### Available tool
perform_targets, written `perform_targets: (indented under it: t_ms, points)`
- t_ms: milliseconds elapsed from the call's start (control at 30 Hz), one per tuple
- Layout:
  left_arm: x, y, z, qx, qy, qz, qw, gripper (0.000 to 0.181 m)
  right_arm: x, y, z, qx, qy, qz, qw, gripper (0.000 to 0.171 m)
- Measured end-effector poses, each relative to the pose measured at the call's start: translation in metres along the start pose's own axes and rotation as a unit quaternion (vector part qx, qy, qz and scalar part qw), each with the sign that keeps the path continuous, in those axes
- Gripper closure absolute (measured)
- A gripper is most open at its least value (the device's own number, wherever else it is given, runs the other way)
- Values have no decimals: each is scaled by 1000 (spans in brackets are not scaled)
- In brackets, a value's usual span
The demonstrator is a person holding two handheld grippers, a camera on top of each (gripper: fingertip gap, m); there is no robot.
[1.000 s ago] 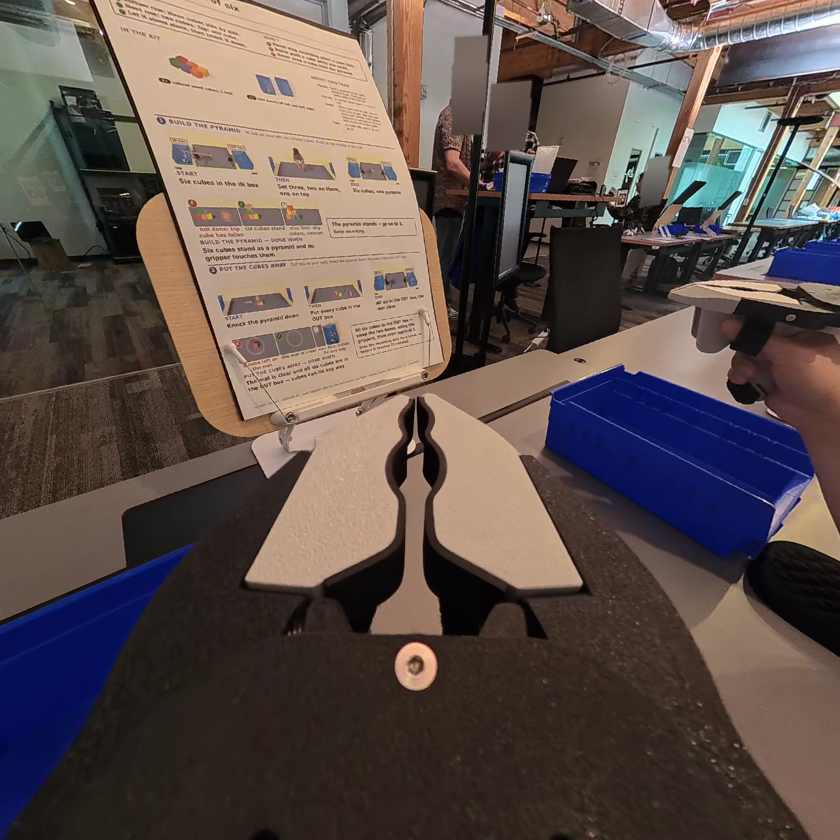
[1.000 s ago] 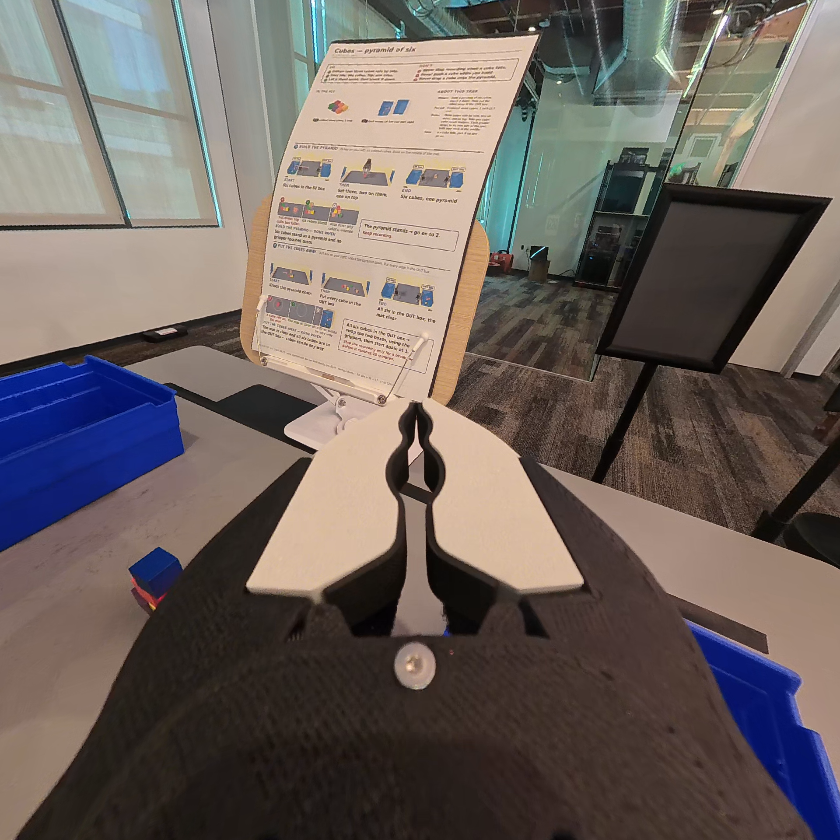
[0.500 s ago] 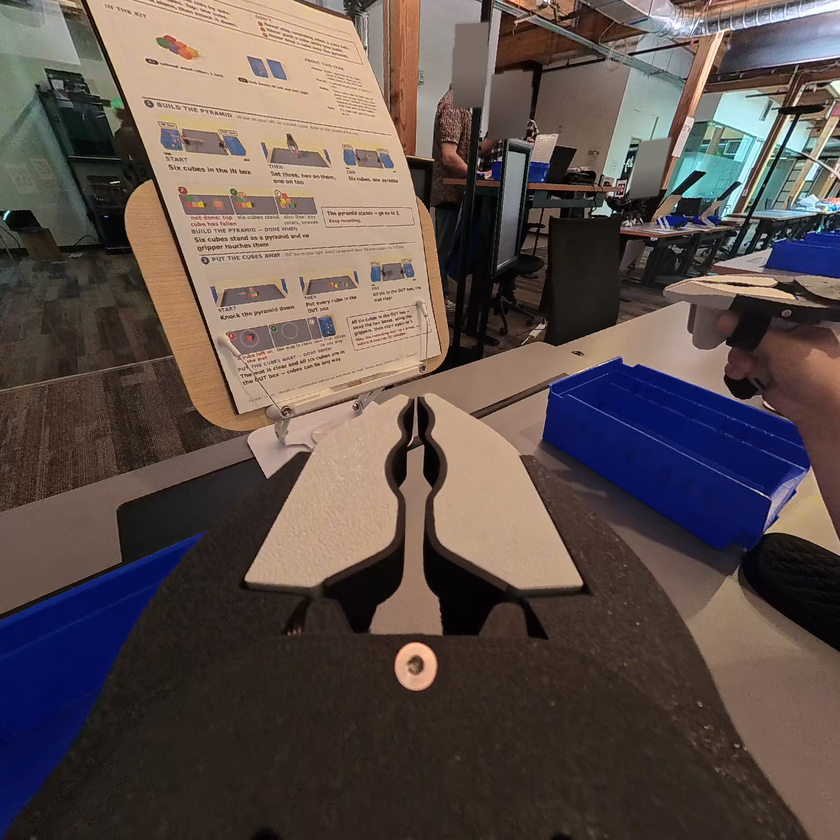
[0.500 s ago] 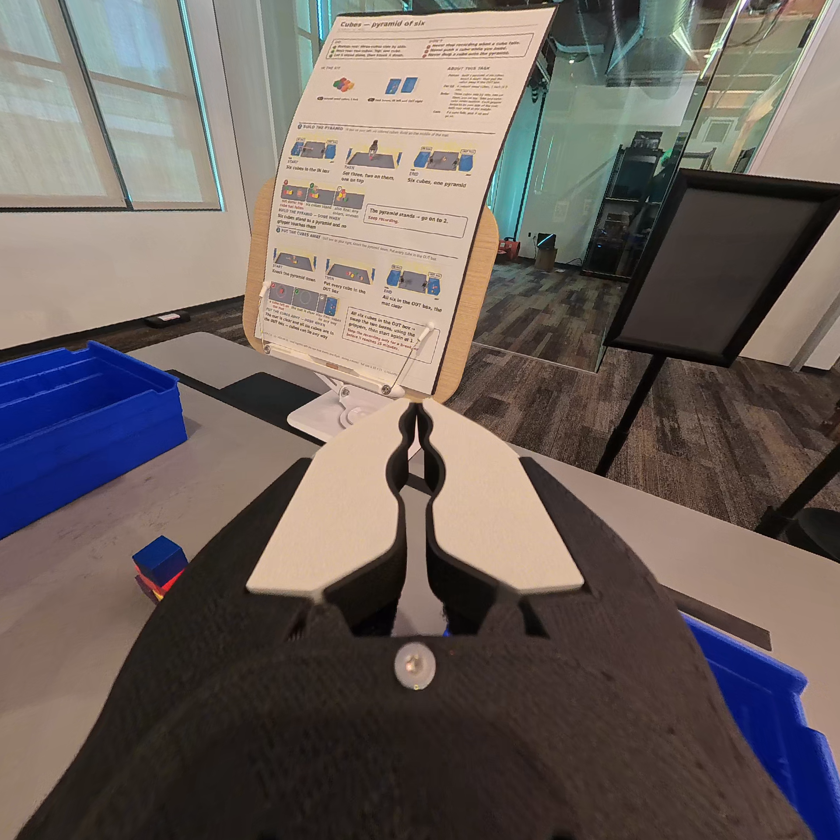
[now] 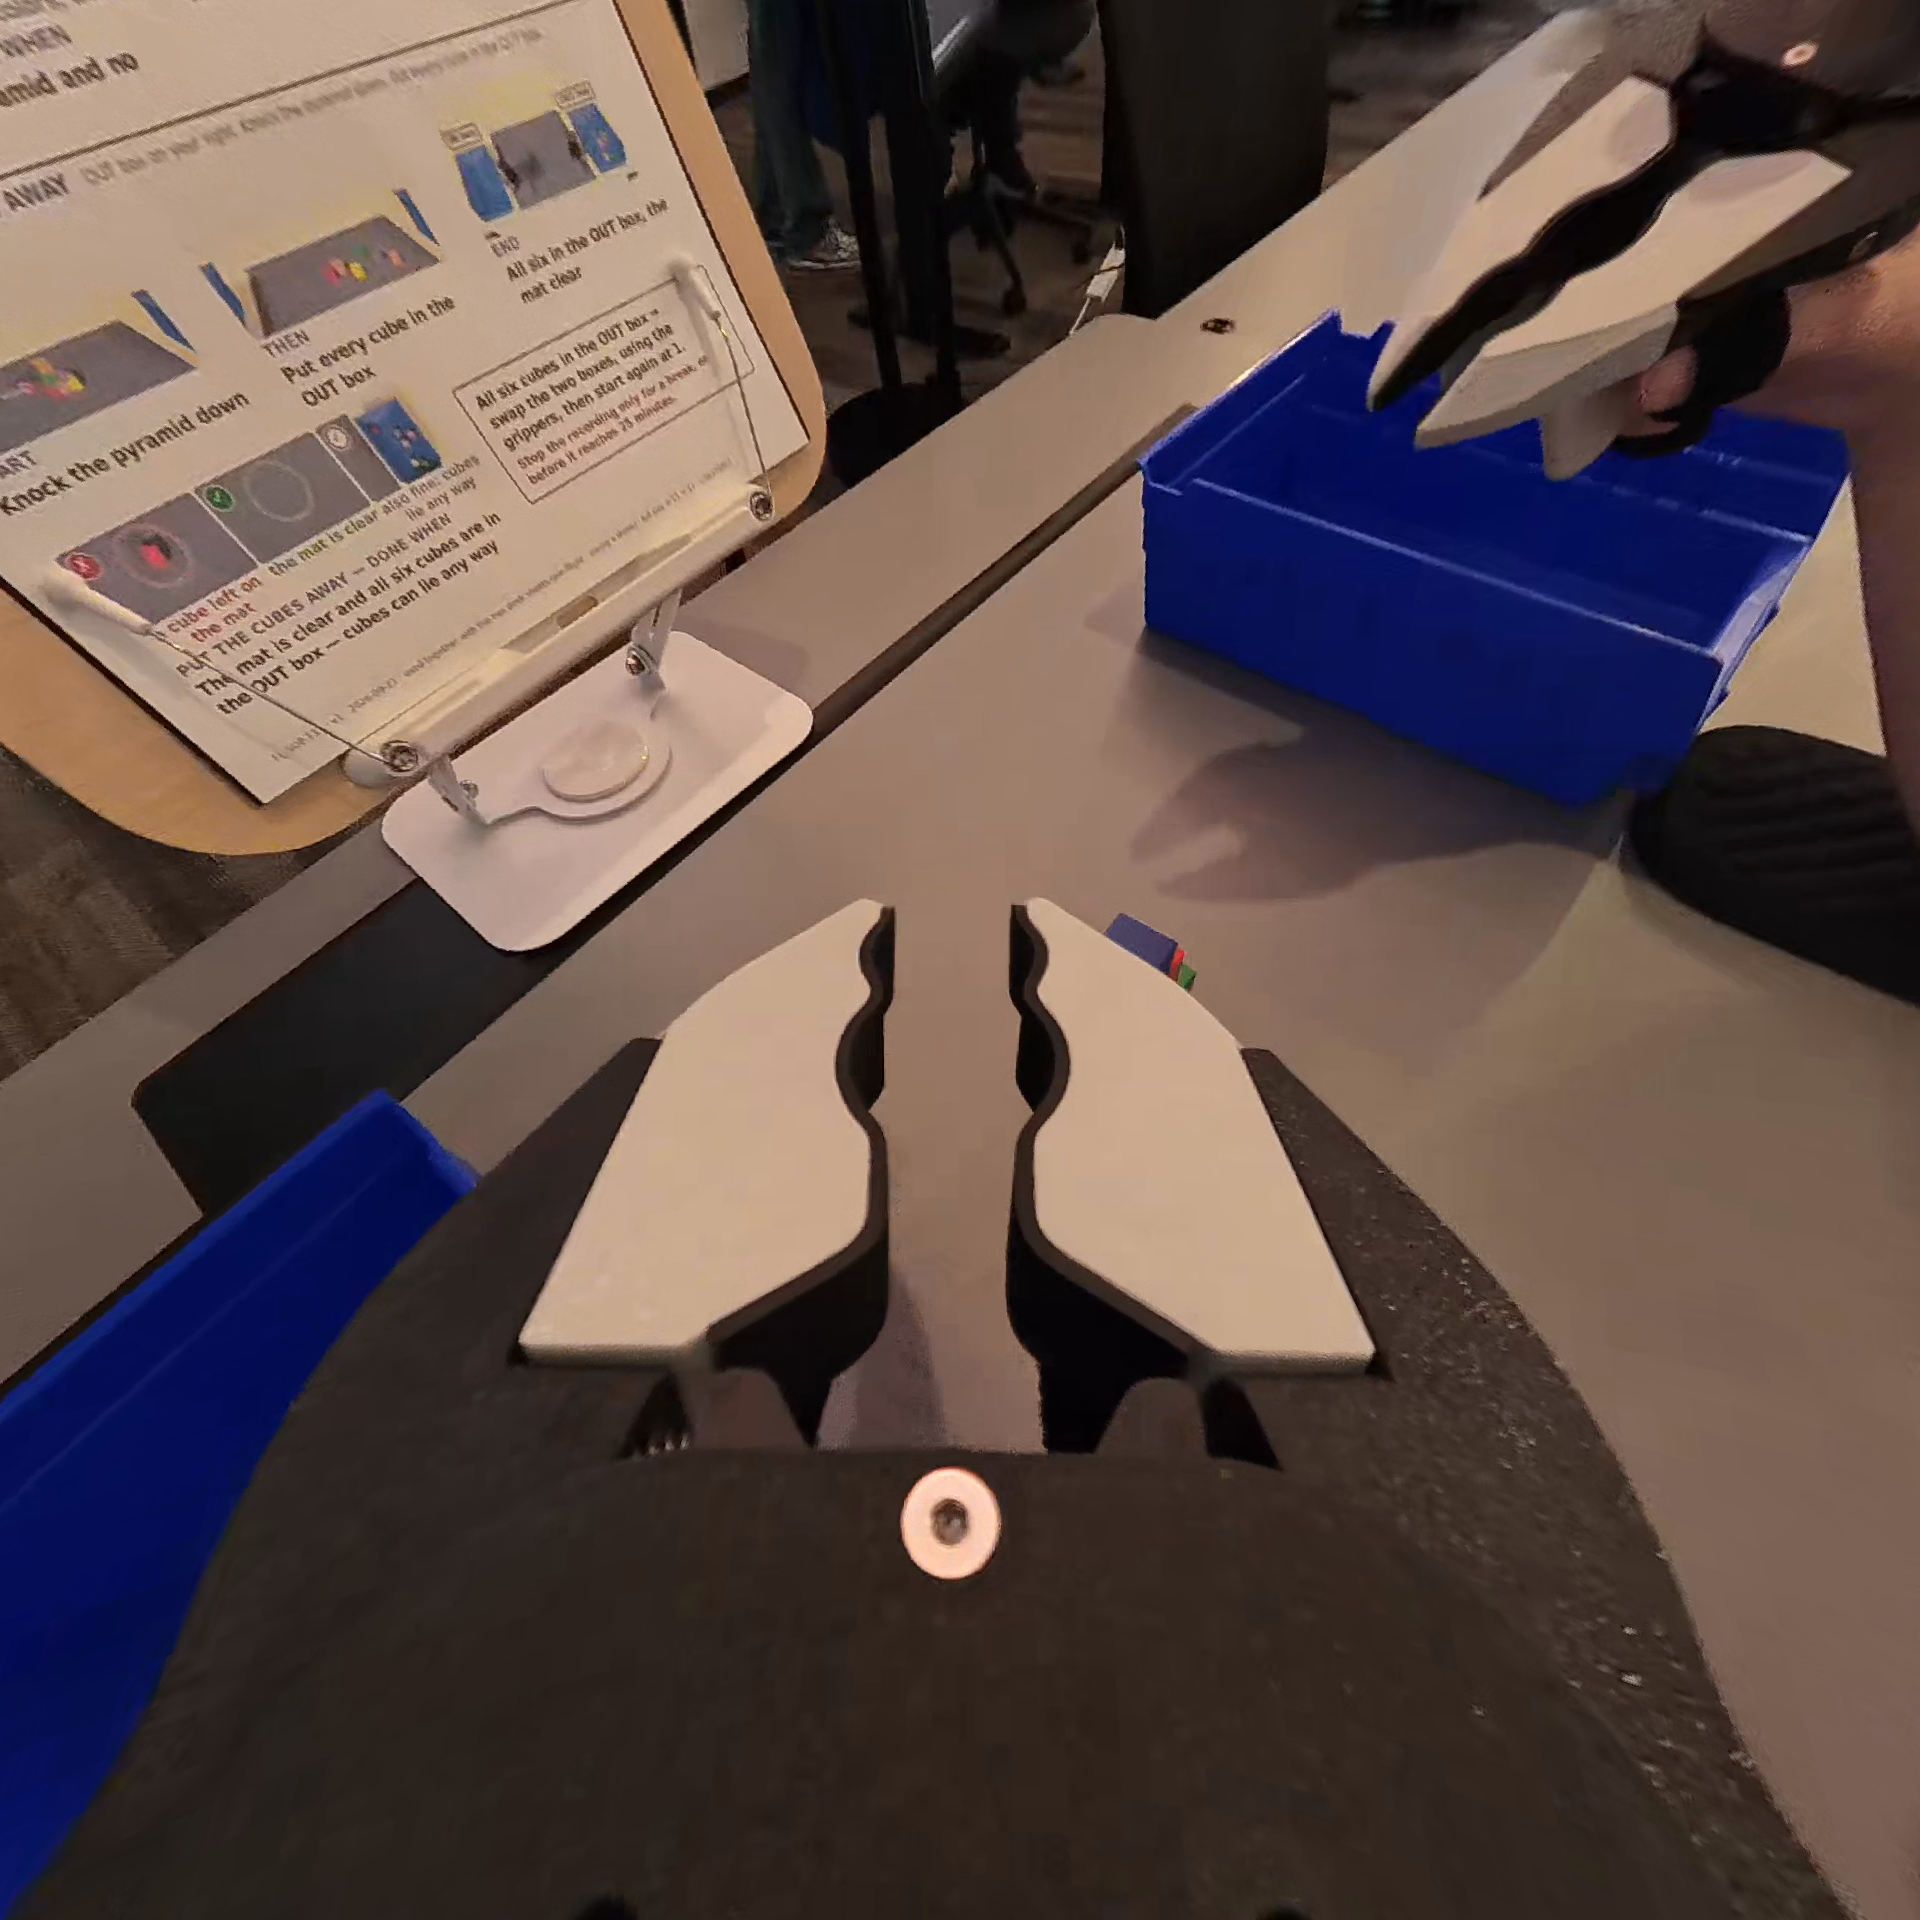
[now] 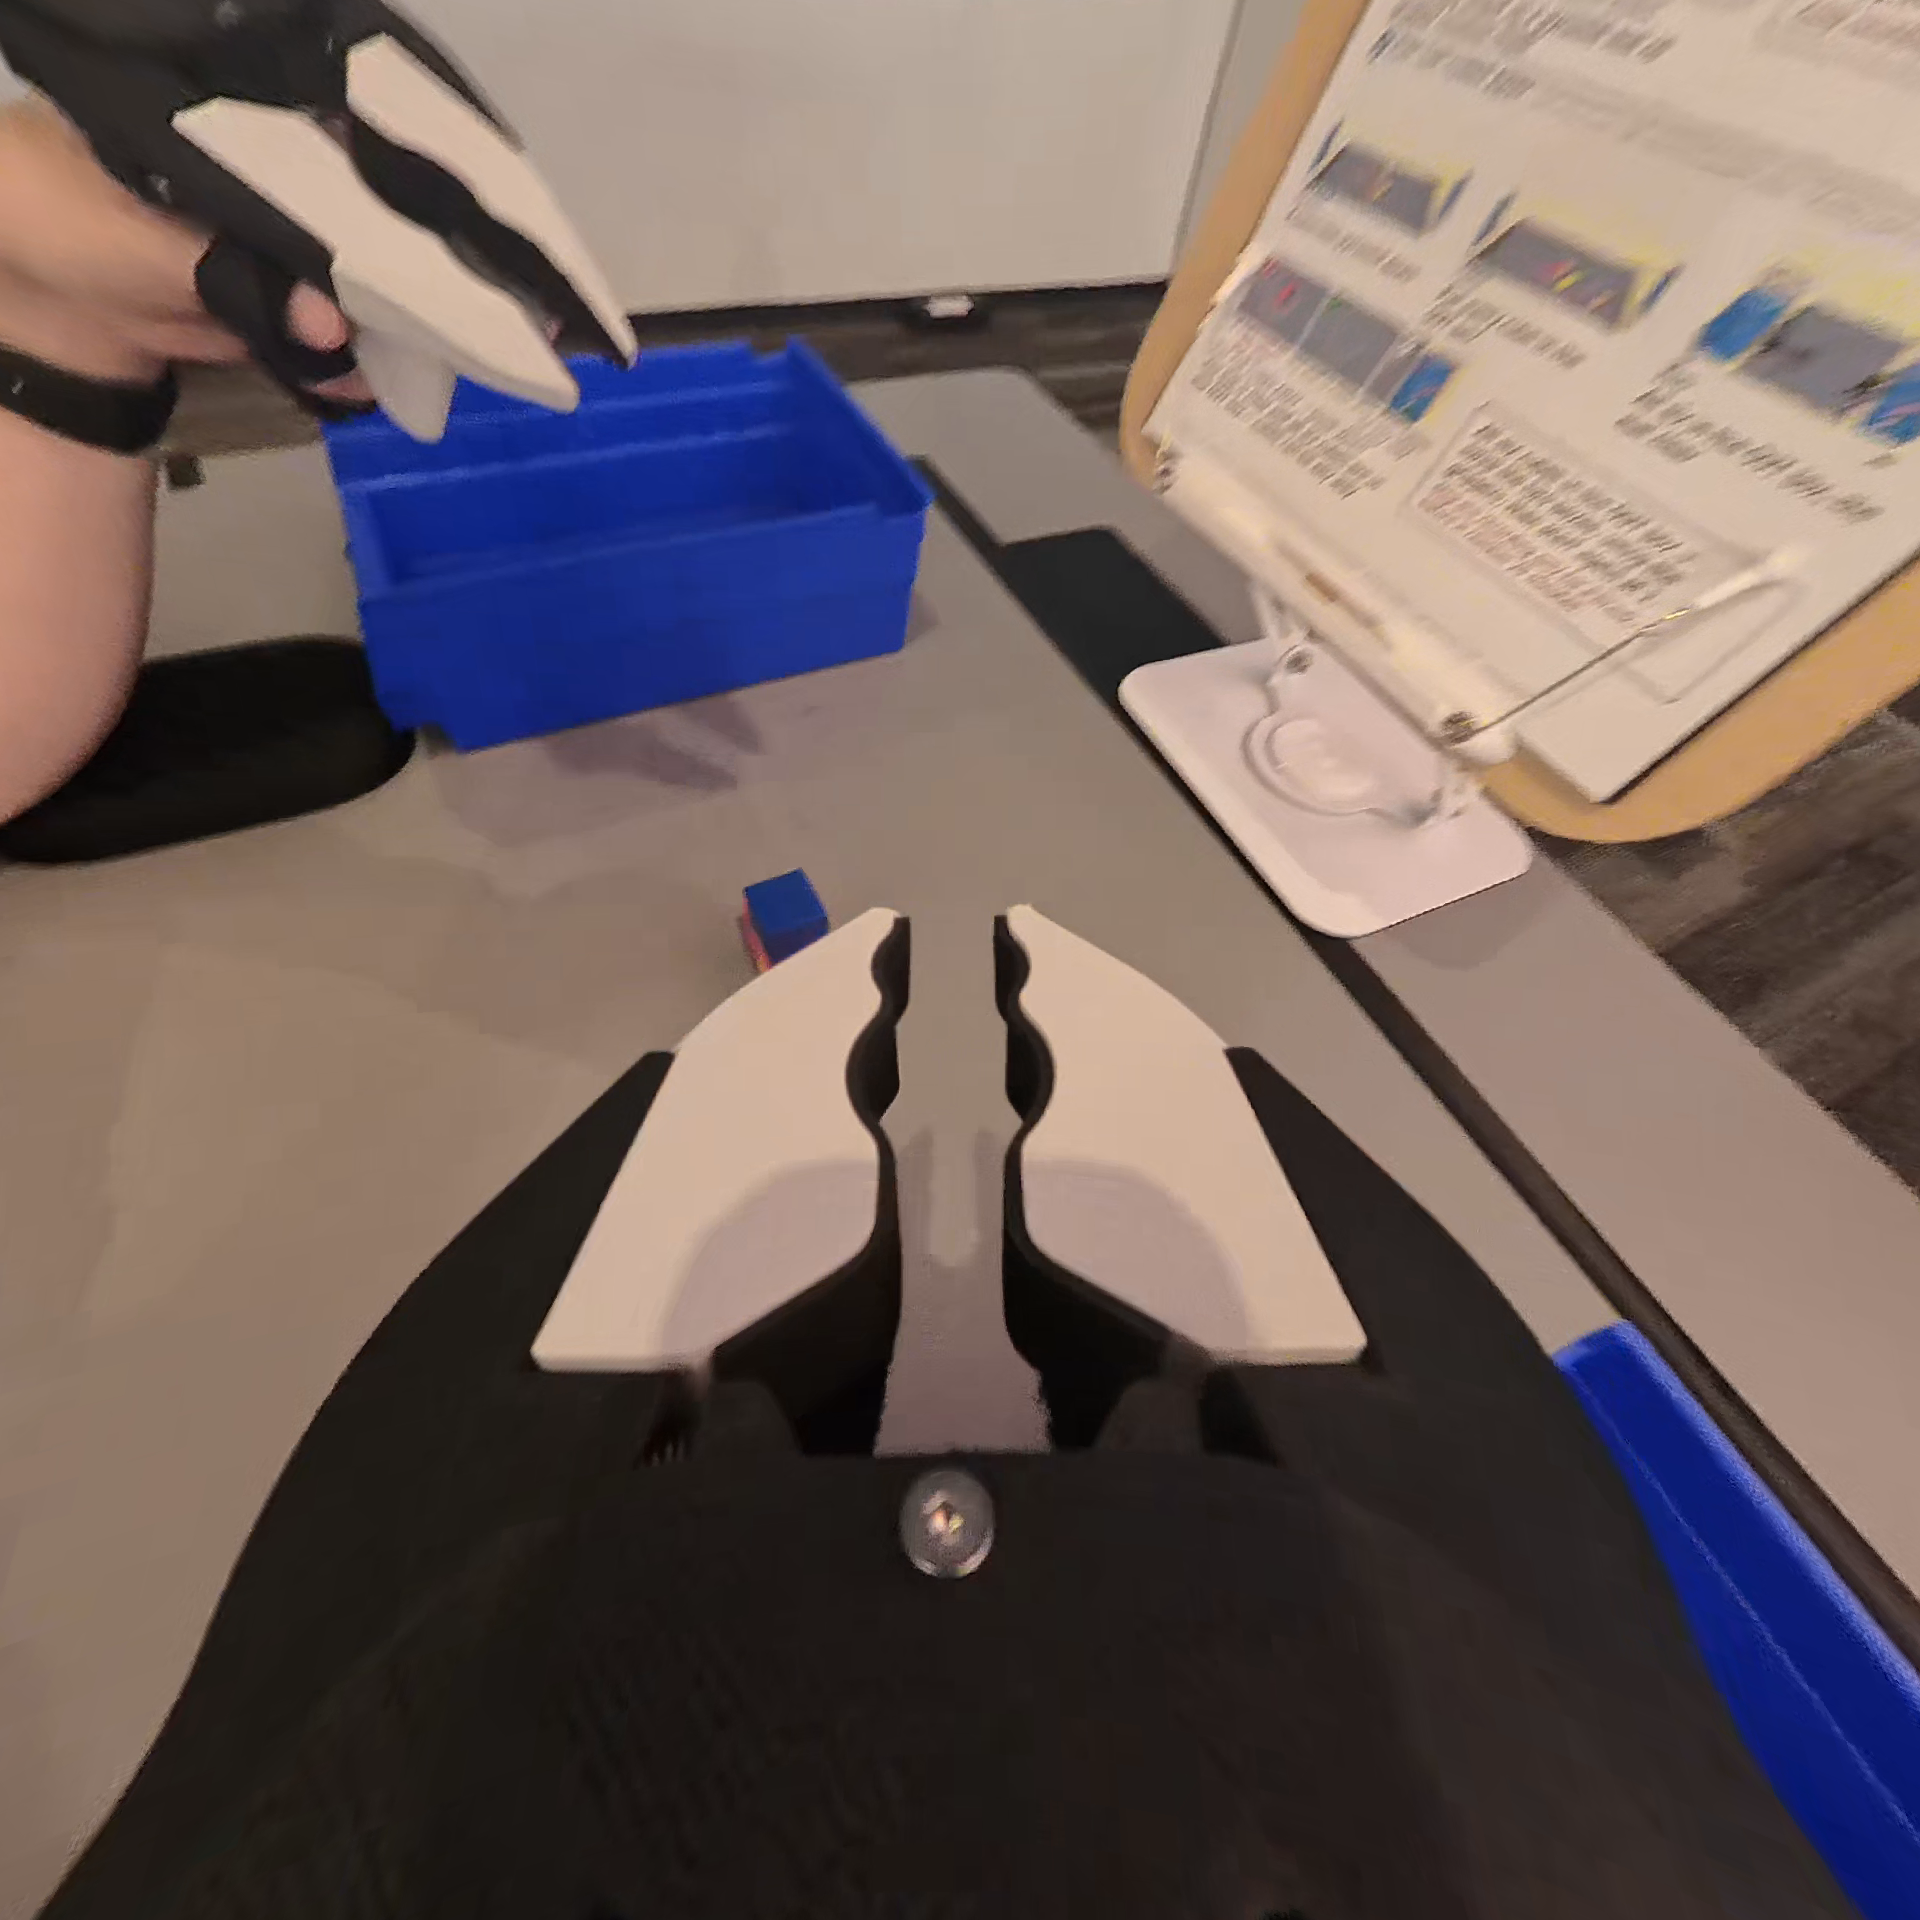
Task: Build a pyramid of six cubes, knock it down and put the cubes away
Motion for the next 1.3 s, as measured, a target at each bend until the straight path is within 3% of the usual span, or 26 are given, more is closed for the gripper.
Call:
perform_targets:
  t_ms: [100,167,467,1300]
  points:
    - [3,3,8,-10,2,16,1000,152,-5,8,13,-44,-22,-6,999,147]
    - [3,6,12,-22,-6,36,999,149,-6,11,21,-57,-7,-28,998,132]
    - [-3,7,12,-34,-21,11,999,138,-21,22,44,-113,-42,-72,990,117]
    - [0,-6,2,45,39,-50,997,173,-26,24,52,-124,-42,-88,987,117]
Point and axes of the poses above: each gripper's, where its closed fingertips meet, z out along the fingers, y out of its underside, x = y × z across the jaws, the point moved 7 cm from there along -z, back along the fingers, and after that the axes turned 1 degree about -x, right-handed, at the moved point
